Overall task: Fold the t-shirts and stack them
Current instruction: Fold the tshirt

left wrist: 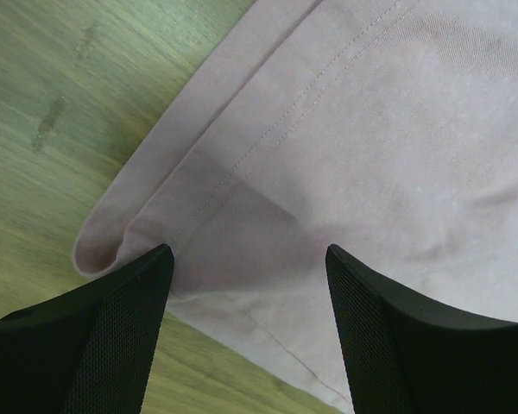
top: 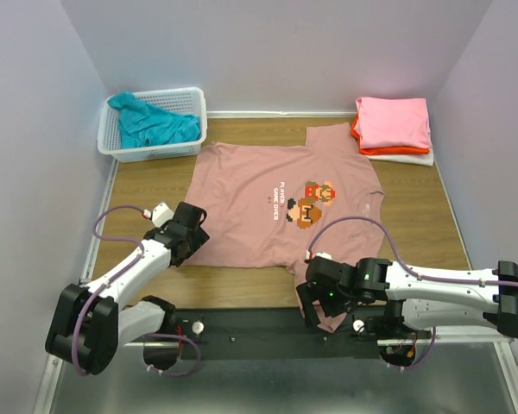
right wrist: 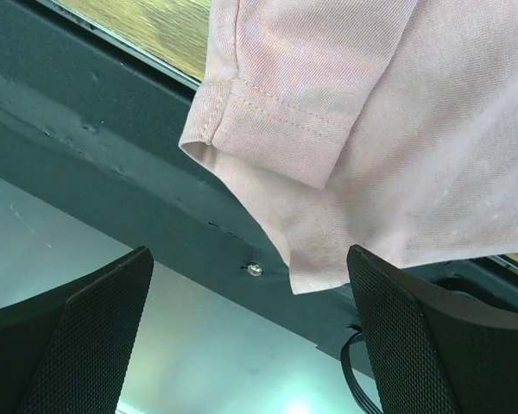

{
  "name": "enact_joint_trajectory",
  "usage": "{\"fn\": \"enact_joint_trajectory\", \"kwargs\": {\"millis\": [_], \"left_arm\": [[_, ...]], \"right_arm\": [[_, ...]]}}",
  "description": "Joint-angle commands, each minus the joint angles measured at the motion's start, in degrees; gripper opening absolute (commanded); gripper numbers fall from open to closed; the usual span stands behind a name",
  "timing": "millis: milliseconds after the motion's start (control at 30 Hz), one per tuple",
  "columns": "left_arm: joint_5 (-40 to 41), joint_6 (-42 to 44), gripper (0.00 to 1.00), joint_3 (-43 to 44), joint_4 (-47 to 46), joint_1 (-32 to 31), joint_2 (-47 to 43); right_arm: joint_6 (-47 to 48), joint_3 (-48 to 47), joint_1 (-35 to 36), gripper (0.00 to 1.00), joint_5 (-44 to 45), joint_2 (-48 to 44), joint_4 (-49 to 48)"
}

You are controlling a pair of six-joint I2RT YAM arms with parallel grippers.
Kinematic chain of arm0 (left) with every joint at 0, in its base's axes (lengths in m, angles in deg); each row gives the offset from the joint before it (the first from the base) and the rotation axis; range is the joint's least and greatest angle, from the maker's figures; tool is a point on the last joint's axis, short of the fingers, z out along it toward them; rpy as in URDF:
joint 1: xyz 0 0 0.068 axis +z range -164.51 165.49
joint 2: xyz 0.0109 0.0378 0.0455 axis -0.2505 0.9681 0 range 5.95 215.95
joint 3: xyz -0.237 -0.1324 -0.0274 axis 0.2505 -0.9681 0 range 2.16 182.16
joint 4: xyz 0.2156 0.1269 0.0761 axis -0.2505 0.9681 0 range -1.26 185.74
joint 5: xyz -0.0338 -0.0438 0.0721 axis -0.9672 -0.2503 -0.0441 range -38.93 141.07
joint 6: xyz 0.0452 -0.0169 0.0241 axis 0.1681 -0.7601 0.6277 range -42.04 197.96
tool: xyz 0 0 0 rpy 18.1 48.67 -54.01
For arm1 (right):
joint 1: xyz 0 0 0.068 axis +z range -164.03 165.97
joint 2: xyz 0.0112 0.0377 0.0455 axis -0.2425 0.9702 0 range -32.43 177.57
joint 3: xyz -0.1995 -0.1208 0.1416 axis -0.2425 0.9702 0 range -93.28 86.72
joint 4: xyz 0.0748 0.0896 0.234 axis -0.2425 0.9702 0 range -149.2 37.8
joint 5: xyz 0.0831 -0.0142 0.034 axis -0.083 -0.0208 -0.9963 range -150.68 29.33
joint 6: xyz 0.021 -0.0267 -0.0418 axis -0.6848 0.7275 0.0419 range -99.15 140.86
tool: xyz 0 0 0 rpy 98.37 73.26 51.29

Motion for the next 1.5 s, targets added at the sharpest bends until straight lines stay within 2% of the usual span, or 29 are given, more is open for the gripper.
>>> {"fn": "enact_joint_trajectory", "kwargs": {"millis": [0, 200, 300, 467, 767, 800, 833, 900, 933, 1033, 1200, 1467], "left_arm": [[1.5, -3.2, 0.82, 5.7, 7.8, 0.1, -1.3], [-3.6, -7.0, 0.82, 3.9, 8.6, -0.6, -1.5], [-4.5, -9.9, 0.78, 2.4, 8.1, -3.6, -1.0], [-5.1, -13.4, 0.74, 2.5, 8.2, -7.0, 2.8], [-3.2, -13.8, 0.65, 0.6, 4.3, -7.5, 6.2], [-2.4, -13.9, 0.63, 1.1, 4.7, -7.4, 7.1], [-2.0, -13.9, 0.56, 1.6, 5.0, -7.4, 7.9], [-1.3, -14.1, 0.47, 2.8, 5.7, -7.2, 9.7], [-1.2, -14.1, 0.36, 3.0, 6.2, -7.2, 10.1], [-1.9, -13.6, 0.25, 3.1, 6.3, -7.2, 10.3], [-3.4, -12.3, 0.21, 1.9, 5.3, -7.2, 7.8], [-4.0, -10.7, 0.02, 0.8, 4.6, -7.2, 5.1]], "right_arm": [[1.2, 0.8, 0.5, 1.0, 0.6, 0.0, 1.7], [2.1, 2.5, 0.4, 1.0, 0.5, -1.4, 1.8], [3.2, 3.1, 0.4, 1.0, 0.5, -1.5, 1.8], [4.8, 2.7, 0.5, 1.0, 0.0, -0.8, 1.5], [4.1, 3.3, 0.5, 1.0, 0.2, -1.5, 1.3], [4.1, 3.4, 0.5, 1.0, 0.1, -1.3, 1.3], [4.0, 3.6, 0.5, 1.0, 0.0, -1.2, 1.3], [3.7, 3.7, 0.5, 1.0, 0.1, -1.0, 1.3], [3.7, 3.7, 0.5, 1.0, 0.0, -0.7, 1.3], [3.7, 3.4, 0.5, 1.0, 0.3, -0.5, 1.3], [4.9, 3.4, 0.5, 0.98, -1.0, 2.9, 0.4], [6.0, 1.8, 2.0, 0.91, -1.4, 6.7, -2.6]]}}
